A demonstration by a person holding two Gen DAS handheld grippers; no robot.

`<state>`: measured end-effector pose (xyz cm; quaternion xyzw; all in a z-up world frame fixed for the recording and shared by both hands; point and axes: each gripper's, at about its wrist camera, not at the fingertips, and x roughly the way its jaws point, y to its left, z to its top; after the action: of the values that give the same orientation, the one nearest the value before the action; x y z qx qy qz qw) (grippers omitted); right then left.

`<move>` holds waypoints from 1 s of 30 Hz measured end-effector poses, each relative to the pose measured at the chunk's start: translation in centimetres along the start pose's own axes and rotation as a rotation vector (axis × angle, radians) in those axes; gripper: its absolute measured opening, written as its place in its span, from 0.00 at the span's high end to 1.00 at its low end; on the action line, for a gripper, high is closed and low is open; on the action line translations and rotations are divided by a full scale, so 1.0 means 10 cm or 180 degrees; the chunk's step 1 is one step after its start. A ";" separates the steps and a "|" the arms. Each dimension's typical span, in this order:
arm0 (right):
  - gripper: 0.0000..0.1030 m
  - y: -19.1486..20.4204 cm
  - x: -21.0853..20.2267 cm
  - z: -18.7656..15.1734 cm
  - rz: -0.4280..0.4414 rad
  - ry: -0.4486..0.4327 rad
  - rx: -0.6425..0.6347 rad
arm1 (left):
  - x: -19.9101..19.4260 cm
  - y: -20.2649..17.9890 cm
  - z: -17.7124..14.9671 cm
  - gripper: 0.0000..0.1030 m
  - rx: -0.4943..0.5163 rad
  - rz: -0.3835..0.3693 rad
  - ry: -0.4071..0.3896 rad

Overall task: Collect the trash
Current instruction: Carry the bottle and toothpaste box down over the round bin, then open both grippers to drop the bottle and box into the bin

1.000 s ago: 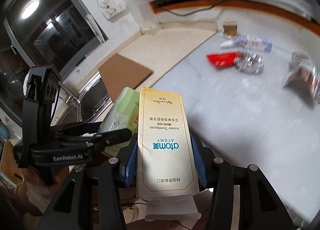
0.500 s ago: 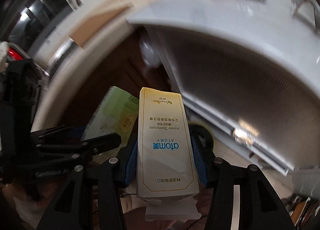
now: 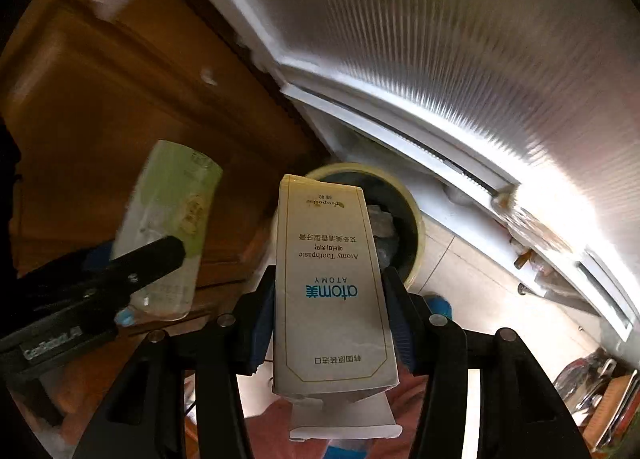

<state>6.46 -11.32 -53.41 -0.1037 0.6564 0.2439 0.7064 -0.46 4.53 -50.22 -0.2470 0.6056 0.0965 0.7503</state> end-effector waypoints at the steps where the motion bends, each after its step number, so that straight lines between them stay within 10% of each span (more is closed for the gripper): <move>1: 0.50 0.00 0.08 0.03 -0.0016 0.0012 -0.0005 | 0.10 -0.01 0.06 0.39 0.0002 0.0005 0.0020; 12: 0.46 -0.37 0.75 0.36 -0.0046 0.0135 0.0178 | 0.68 -0.10 0.11 0.28 0.0190 0.0232 0.0265; 30: 0.43 -0.37 0.02 0.39 -0.0014 -0.0017 -0.0046 | 0.01 -0.16 0.09 0.23 0.0195 0.0308 0.0124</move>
<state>11.68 -12.67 -53.84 -0.1096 0.6525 0.2474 0.7078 1.03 3.54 -49.79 -0.1962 0.6339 0.1093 0.7401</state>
